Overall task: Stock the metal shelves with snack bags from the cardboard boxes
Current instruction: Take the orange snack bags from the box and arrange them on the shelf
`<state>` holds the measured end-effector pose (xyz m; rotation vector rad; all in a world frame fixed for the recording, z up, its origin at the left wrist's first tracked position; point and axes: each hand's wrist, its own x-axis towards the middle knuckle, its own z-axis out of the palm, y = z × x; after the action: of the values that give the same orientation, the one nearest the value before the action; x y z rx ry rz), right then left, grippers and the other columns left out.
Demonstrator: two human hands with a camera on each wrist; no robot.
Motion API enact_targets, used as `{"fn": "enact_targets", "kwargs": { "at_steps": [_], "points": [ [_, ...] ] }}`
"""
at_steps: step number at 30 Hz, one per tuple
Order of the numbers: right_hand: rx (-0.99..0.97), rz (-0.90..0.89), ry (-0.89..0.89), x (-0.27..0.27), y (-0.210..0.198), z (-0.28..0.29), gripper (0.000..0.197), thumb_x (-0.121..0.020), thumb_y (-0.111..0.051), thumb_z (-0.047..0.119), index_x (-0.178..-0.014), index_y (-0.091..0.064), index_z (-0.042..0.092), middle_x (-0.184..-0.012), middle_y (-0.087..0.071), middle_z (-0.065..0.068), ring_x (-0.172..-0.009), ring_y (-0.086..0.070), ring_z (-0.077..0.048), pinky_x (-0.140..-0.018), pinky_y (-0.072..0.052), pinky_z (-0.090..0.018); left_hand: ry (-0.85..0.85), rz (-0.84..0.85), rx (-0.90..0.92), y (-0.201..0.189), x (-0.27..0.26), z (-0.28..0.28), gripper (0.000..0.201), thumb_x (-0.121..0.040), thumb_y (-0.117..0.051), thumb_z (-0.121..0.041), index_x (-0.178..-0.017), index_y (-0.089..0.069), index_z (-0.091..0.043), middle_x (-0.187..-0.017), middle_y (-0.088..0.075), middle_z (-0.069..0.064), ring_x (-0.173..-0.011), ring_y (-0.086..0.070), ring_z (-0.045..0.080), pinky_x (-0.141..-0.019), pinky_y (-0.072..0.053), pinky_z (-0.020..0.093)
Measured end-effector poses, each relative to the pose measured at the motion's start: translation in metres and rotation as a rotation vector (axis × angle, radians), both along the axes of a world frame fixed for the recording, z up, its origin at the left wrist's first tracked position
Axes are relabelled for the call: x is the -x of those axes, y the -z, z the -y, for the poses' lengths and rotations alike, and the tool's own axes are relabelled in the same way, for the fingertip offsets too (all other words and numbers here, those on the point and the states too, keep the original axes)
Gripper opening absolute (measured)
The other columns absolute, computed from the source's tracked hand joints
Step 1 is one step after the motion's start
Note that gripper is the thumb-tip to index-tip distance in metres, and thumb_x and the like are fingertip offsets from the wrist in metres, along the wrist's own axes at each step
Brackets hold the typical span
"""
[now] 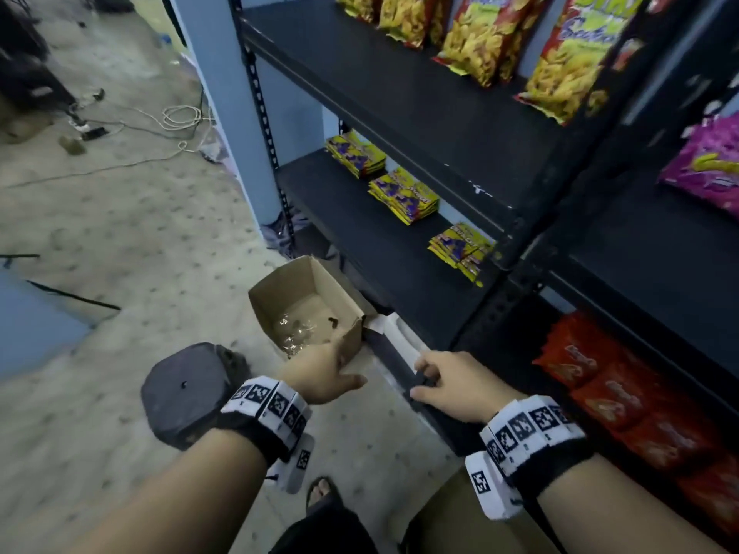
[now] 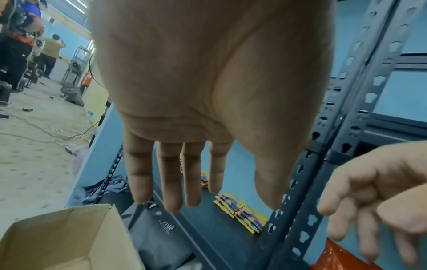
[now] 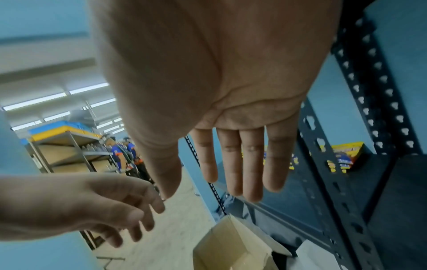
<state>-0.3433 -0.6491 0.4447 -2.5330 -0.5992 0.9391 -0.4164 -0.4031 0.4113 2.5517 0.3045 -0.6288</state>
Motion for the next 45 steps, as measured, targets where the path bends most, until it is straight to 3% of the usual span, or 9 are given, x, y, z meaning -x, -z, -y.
{"fn": "enact_targets", "kwargs": {
  "at_steps": [7, 12, 18, 23, 27, 31, 36, 39, 45],
  "points": [
    [0.105, -0.111, -0.078, -0.021, 0.037, -0.094, 0.047, -0.087, -0.071, 0.05, -0.126, -0.062, 0.025, -0.107, -0.063, 0.01, -0.097, -0.062, -0.008, -0.091, -0.054, -0.032, -0.051, -0.053, 0.04, 0.011, 0.005, -0.098, 0.059, -0.084, -0.068, -0.062, -0.128, -0.057, -0.024, -0.119, -0.066, -0.003, -0.103, -0.064, 0.019, -0.091, -0.054, 0.038],
    [0.094, -0.144, -0.148, -0.031, 0.048, -0.157, 0.047, -0.088, -0.069, 0.053, -0.127, -0.059, 0.027, -0.115, -0.063, 0.005, -0.099, -0.063, -0.011, -0.09, -0.054, -0.032, -0.168, -0.078, 0.063, 0.014, 0.02, -0.135, 0.053, -0.088, -0.069, -0.055, -0.127, -0.057, -0.021, -0.113, -0.067, -0.002, -0.1, -0.064, 0.017, -0.088, -0.052, 0.032],
    [-0.017, -0.075, -0.199, -0.056, 0.031, -0.218, 0.036, -0.09, -0.07, 0.048, -0.119, -0.061, 0.027, -0.1, -0.064, 0.012, -0.096, -0.063, -0.013, -0.089, -0.053, -0.035, -0.306, -0.098, 0.056, 0.023, 0.027, -0.16, 0.055, -0.087, -0.069, -0.057, -0.128, -0.056, -0.023, -0.106, -0.07, -0.004, -0.099, -0.066, 0.015, -0.088, -0.054, 0.033],
    [-0.081, -0.028, -0.214, -0.091, 0.011, -0.252, 0.038, -0.082, -0.072, 0.056, -0.114, -0.061, 0.037, -0.104, -0.066, 0.013, -0.097, -0.064, -0.012, -0.09, -0.055, -0.039, -0.378, -0.043, 0.06, 0.008, -0.003, -0.171, 0.064, -0.089, -0.071, -0.052, -0.138, -0.047, -0.017, -0.107, -0.064, -0.007, -0.096, -0.061, 0.014, -0.085, -0.048, 0.028],
    [-0.122, 0.002, -0.22, -0.133, -0.008, -0.268, 0.041, -0.084, -0.071, 0.055, -0.118, -0.061, 0.035, -0.11, -0.066, 0.01, -0.092, -0.068, -0.011, -0.088, -0.058, -0.039, -0.425, -0.013, 0.058, -0.013, -0.048, -0.182, 0.064, -0.088, -0.074, -0.049, -0.136, -0.048, -0.017, -0.115, -0.067, 0.001, -0.103, -0.063, 0.02, -0.091, -0.051, 0.034],
    [-0.21, 0.074, -0.231, -0.186, -0.045, -0.294, 0.048, -0.088, -0.072, 0.05, -0.129, -0.058, 0.029, -0.111, -0.064, 0.008, -0.098, -0.063, -0.012, -0.085, -0.054, -0.034, -0.435, 0.038, 0.047, -0.042, -0.111, -0.212, 0.05, -0.088, -0.076, -0.046, -0.124, -0.057, -0.018, -0.11, -0.065, -0.004, -0.097, -0.062, 0.015, -0.079, -0.048, 0.027],
    [-0.337, 0.206, -0.234, -0.244, -0.118, -0.336, 0.042, -0.09, -0.069, 0.048, -0.125, -0.053, 0.033, -0.104, -0.062, 0.009, -0.091, -0.064, -0.015, -0.078, -0.055, -0.036, -0.451, 0.177, -0.035, -0.117, -0.19, -0.264, 0.052, -0.089, -0.073, -0.052, -0.128, -0.058, -0.021, -0.112, -0.071, 0.001, -0.1, -0.067, 0.019, -0.09, -0.054, 0.034],
    [-0.383, 0.285, -0.206, -0.273, -0.161, -0.346, 0.046, -0.092, -0.068, 0.049, -0.13, -0.053, 0.028, -0.108, -0.062, 0.007, -0.095, -0.06, -0.015, -0.078, -0.049, -0.034, -0.408, 0.261, -0.074, -0.169, -0.227, -0.281, 0.051, -0.09, -0.07, -0.056, -0.127, -0.057, -0.023, -0.108, -0.072, -0.003, -0.096, -0.068, 0.017, -0.089, -0.055, 0.037],
    [-0.449, 0.387, -0.073, -0.318, -0.225, -0.341, 0.043, -0.089, -0.069, 0.055, -0.122, -0.058, 0.029, -0.104, -0.066, 0.008, -0.094, -0.063, -0.011, -0.084, -0.057, -0.04, -0.267, 0.435, -0.106, -0.242, -0.291, -0.296, 0.045, -0.088, -0.072, -0.056, -0.119, -0.06, -0.026, -0.097, -0.072, -0.01, -0.091, -0.068, 0.012, -0.083, -0.055, 0.034]
  ]
}}
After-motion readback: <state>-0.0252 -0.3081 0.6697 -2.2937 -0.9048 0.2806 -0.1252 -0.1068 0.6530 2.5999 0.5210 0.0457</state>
